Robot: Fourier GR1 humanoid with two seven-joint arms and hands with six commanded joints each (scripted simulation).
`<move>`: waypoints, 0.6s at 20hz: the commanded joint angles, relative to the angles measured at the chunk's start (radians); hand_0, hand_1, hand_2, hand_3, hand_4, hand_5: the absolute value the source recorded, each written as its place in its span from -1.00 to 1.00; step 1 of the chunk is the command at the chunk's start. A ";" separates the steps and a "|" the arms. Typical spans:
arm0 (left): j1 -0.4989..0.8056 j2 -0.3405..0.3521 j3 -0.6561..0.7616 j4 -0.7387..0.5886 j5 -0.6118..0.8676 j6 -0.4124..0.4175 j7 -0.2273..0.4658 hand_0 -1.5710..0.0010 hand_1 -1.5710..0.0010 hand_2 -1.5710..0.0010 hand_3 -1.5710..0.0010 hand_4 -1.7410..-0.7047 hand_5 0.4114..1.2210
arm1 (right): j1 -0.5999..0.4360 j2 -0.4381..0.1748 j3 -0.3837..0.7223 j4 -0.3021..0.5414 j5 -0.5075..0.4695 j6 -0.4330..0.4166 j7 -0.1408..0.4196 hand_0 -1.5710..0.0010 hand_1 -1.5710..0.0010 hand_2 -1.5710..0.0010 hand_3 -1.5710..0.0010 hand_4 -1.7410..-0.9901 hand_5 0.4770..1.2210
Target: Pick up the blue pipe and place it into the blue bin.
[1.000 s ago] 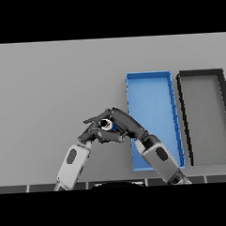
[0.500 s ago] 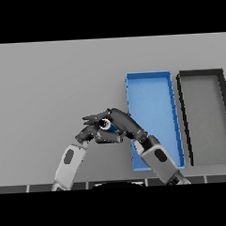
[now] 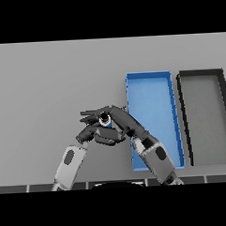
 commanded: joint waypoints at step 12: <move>0.008 0.007 -0.008 -0.027 0.001 -0.009 0.059 1.00 1.00 1.00 1.00 0.64 -0.96 | -0.472 -0.353 -0.327 0.078 -0.281 -0.254 0.052 -1.00 -1.00 -1.00 -1.00 -1.00 1.00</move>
